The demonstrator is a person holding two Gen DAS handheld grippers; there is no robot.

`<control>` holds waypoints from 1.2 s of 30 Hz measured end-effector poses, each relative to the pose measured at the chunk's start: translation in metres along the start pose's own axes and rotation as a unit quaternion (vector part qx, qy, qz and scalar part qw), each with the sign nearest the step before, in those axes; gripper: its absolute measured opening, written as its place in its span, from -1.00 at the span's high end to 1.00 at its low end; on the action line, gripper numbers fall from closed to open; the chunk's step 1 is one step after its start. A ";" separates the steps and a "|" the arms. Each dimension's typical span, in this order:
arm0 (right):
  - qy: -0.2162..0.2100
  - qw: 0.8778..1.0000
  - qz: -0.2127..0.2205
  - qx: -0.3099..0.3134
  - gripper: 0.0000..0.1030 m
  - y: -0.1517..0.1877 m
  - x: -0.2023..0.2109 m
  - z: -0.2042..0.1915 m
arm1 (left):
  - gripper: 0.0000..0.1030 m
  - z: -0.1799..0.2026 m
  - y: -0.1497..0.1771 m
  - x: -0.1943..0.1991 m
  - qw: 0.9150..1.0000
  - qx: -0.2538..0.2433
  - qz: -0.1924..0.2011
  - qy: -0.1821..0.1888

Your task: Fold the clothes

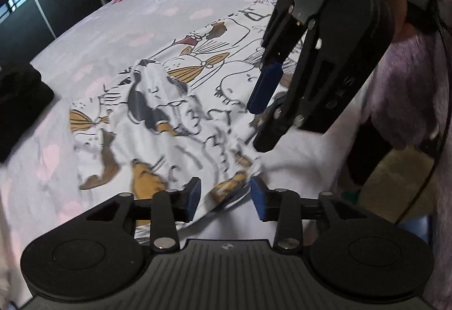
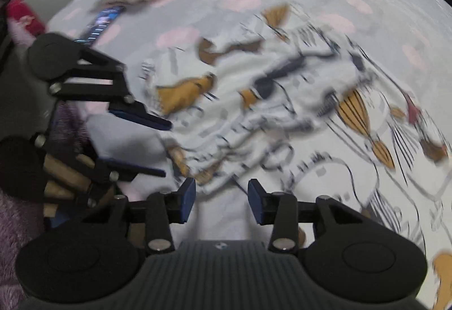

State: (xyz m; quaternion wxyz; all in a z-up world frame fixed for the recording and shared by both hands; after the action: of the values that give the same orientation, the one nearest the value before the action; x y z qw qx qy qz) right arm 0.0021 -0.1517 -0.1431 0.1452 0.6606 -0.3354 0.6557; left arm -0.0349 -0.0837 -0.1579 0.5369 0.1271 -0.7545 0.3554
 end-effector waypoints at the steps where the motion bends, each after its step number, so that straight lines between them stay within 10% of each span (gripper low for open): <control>1: 0.003 1.000 -0.003 -0.011 0.13 0.001 -0.001 0.004 | 0.21 0.002 -0.002 -0.003 1.000 0.004 0.000 -0.002; 10: 0.028 0.999 -0.003 -0.023 0.00 0.000 0.000 0.019 | 0.19 -0.001 0.001 -0.030 0.999 0.025 -0.023 -0.028; 15: 0.032 0.999 -0.007 -0.024 0.00 0.000 -0.005 0.021 | 0.87 -0.020 0.000 -0.027 0.998 0.059 -0.025 -0.012; 18: 0.032 0.999 -0.002 -0.031 0.00 -0.001 -0.003 0.025 | 0.93 -0.031 -0.001 -0.022 0.995 0.093 -0.017 0.015; 26: 0.006 1.000 0.011 0.016 0.19 -0.007 -0.005 0.004 | 0.94 -0.068 0.002 0.004 0.967 0.232 0.019 0.100; 36: -0.011 0.999 0.047 0.023 0.58 -0.026 -0.019 -0.004 | 0.94 -0.086 0.002 0.007 0.950 0.284 0.034 0.124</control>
State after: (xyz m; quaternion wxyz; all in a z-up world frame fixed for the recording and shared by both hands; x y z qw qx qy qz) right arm 0.0175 -0.1250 -0.1548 0.0956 0.6549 -0.3524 0.6616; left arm 0.0227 -0.0233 -0.1380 0.5558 0.2038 -0.5535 0.5858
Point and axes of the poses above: each gripper's, at about its wrist camera, not at the fingertips, and x roughly against the way its jaws point, z to its right, y to its underside, the point moved 10 cm from there along -x, roughly the way its jaws point, and after that the axes turned 12 degrees about -z, right-handed, at the moved point
